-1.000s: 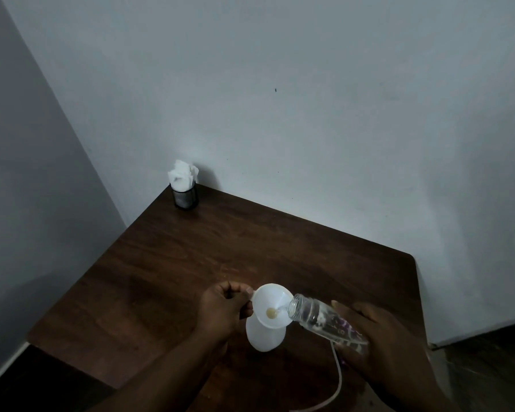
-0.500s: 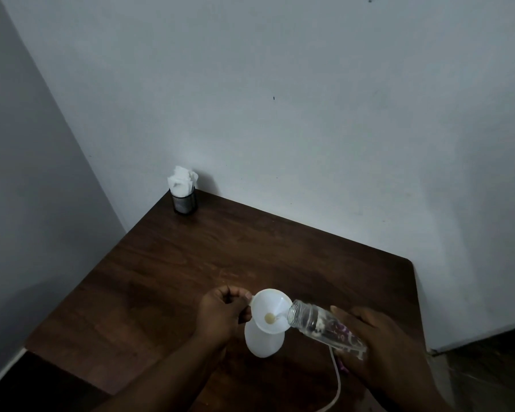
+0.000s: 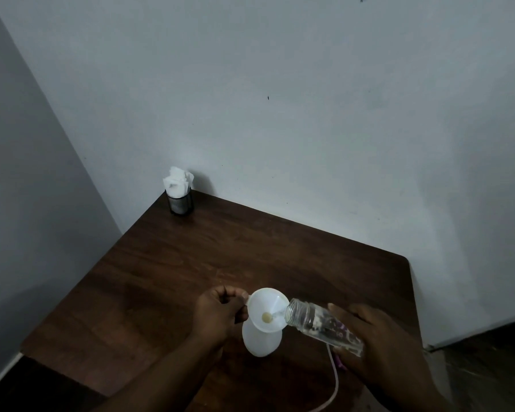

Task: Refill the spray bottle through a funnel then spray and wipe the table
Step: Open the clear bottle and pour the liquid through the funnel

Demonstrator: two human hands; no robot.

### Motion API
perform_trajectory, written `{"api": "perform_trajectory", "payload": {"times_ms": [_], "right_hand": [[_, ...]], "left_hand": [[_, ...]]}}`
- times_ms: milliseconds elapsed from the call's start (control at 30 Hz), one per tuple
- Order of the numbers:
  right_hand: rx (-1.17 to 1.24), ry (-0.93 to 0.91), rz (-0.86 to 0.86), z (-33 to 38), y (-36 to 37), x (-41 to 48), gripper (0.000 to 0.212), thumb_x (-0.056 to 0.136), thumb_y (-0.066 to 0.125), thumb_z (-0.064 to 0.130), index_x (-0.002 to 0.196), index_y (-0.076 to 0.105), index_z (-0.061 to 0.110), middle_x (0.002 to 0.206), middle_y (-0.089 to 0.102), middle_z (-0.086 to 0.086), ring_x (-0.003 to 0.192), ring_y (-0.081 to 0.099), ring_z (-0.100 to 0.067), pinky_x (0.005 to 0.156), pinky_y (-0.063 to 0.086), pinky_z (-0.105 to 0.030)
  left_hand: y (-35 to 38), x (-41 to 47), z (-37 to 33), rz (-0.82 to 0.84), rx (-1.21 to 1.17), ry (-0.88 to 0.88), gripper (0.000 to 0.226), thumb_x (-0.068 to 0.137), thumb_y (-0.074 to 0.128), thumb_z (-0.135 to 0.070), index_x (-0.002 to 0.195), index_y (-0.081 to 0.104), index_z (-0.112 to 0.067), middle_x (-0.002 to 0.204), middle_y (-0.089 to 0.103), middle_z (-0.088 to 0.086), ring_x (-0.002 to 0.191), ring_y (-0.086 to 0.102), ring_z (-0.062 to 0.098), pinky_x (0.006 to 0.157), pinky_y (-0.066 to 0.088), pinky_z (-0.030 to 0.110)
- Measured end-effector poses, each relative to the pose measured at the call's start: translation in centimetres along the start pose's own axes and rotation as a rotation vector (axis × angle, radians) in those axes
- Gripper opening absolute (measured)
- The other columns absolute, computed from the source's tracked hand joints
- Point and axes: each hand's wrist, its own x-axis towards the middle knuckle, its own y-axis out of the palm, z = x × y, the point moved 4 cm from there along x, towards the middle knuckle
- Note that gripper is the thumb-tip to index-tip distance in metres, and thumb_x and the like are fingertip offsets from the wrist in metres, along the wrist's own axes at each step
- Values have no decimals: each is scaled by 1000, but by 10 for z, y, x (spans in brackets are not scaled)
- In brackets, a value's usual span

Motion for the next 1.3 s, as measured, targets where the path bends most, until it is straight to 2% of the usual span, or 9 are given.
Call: {"api": "perform_trajectory", "payload": {"times_ms": [133, 400, 533, 700, 900, 1133, 1300], "right_hand": [[-14, -2, -13, 2, -3, 0, 87, 45, 89, 49, 127, 61, 35, 103, 64, 8, 84, 61, -11, 60, 47, -21], [-3, -5, -15, 5, -7, -1, 83, 52, 87, 48, 129, 59, 35, 103, 62, 10, 85, 58, -10, 60, 48, -22], [-23, -14, -27, 6, -8, 0, 82, 49, 89, 48, 126, 63, 33, 102, 64, 8, 83, 60, -10, 62, 42, -18], [-11, -7, -12, 5, -6, 0, 83, 53, 87, 49, 129, 60, 34, 104, 63, 9, 86, 59, -10, 63, 44, -19], [8, -14, -14, 2, -6, 0, 82, 55, 85, 48, 131, 56, 38, 105, 60, 11, 87, 57, -10, 63, 47, -22], [-16, -27, -45, 4, -8, 1, 84, 50, 89, 46, 128, 59, 36, 102, 62, 10, 84, 59, -11, 60, 48, -22], [-14, -29, -51, 4, -9, 1, 83, 51, 89, 46, 127, 60, 35, 102, 63, 8, 84, 60, -13, 59, 49, -24]], "left_hand": [[0, -1, 0, 0, 7, 4, 9, 92, 69, 0, 87, 75, -4, 81, 76, 16, 76, 71, 30, 77, 62, 50], [1, -1, 1, -1, -19, -10, 8, 91, 69, 1, 87, 75, -3, 82, 77, 16, 73, 70, 28, 76, 62, 48], [0, -1, 0, 0, -12, 2, 8, 91, 69, 0, 87, 74, -3, 82, 76, 16, 72, 70, 26, 71, 62, 40], [0, 1, 1, 5, -17, 5, 8, 92, 68, 1, 88, 74, -1, 82, 77, 17, 71, 70, 24, 67, 61, 34], [1, 3, 3, 3, -24, 5, 10, 92, 67, 1, 86, 73, -3, 83, 75, 21, 72, 69, 28, 76, 62, 48], [1, 4, 2, 10, -38, 9, 10, 92, 69, 1, 85, 74, -4, 81, 77, 15, 74, 70, 28, 75, 62, 46], [2, 2, 0, 7, -40, 24, 8, 92, 68, 1, 87, 73, -2, 82, 76, 18, 72, 69, 27, 75, 62, 46]]}}
